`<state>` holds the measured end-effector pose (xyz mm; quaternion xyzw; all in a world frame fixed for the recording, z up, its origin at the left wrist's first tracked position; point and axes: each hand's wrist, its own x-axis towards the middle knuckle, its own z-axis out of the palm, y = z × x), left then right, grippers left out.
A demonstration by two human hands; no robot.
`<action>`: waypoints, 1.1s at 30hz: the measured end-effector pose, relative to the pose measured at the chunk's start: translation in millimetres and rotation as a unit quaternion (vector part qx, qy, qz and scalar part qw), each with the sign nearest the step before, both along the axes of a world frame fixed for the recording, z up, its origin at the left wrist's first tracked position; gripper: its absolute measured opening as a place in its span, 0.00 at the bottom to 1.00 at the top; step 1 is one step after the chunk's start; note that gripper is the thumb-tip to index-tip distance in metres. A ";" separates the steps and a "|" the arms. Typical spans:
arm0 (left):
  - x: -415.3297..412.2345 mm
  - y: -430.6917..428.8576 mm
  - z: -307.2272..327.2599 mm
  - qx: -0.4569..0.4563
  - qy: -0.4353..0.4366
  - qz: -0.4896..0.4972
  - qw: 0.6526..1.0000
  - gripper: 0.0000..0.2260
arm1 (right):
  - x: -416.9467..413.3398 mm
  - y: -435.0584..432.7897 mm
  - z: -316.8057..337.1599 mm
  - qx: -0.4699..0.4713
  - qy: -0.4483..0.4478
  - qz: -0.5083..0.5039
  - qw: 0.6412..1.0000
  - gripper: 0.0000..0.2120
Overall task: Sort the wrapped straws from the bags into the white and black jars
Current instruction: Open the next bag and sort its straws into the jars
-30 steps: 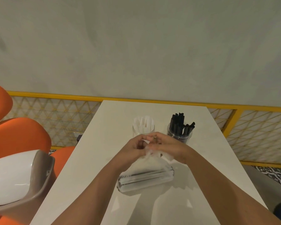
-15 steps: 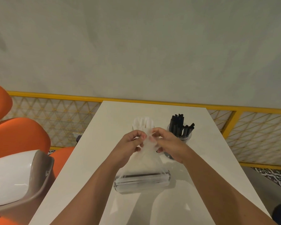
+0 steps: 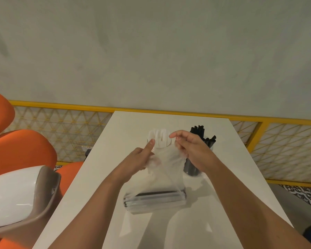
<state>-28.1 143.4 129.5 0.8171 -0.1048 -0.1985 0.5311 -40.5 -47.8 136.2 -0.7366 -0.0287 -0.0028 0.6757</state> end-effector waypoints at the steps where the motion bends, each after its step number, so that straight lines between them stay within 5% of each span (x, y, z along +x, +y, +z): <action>1: -2.1 -1.9 2.9 0.034 0.015 -0.016 0.999 0.32 | -0.5 2.3 2.9 -0.009 -0.005 -0.002 1.000 0.15; 9: -9.0 -22.9 -12.2 0.103 0.041 -0.063 0.992 0.11 | -7.7 18.3 17.6 -0.038 -0.019 -0.003 0.999 0.08; 13: -2.0 -17.4 -12.9 0.271 -0.154 0.015 0.950 0.02 | -9.7 7.9 13.8 -0.127 -0.028 0.005 0.992 0.02; 15: 0.7 -13.1 -12.5 0.293 -0.220 0.039 0.930 0.10 | -7.2 4.9 2.6 -0.239 -0.016 0.028 0.970 0.03; 19: 5.4 1.4 -25.4 0.301 -0.230 0.052 0.924 0.15 | -2.8 1.9 -18.3 -0.473 0.021 0.009 0.881 0.21; 22: 7.0 15.0 -36.2 0.312 -0.205 0.067 0.925 0.15 | -3.8 -6.0 -34.0 -0.534 0.100 -0.028 0.839 0.13; 25: 11.5 28.2 -49.2 0.360 -0.159 0.051 0.918 0.09 | -9.0 -9.2 -45.9 -0.372 0.189 -0.051 0.907 0.06; 27: 13.2 36.5 -54.7 0.383 -0.115 0.026 0.916 0.10 | -11.4 -11.2 -44.0 -0.048 0.288 -0.059 0.955 0.05; 29: 13.1 44.7 -59.4 0.385 -0.054 0.013 0.921 0.10 | -12.2 -16.6 -45.5 0.212 0.311 -0.056 0.925 0.09; 31: 11.7 52.3 -65.9 0.336 0.014 0.038 0.941 0.09 | -11.3 -18.7 -53.8 0.293 0.308 -0.079 0.902 0.10; 33: 8.2 56.5 -73.4 0.151 0.133 0.102 0.974 0.08 | -11.0 -16.3 -65.5 0.339 0.304 -0.118 0.883 0.10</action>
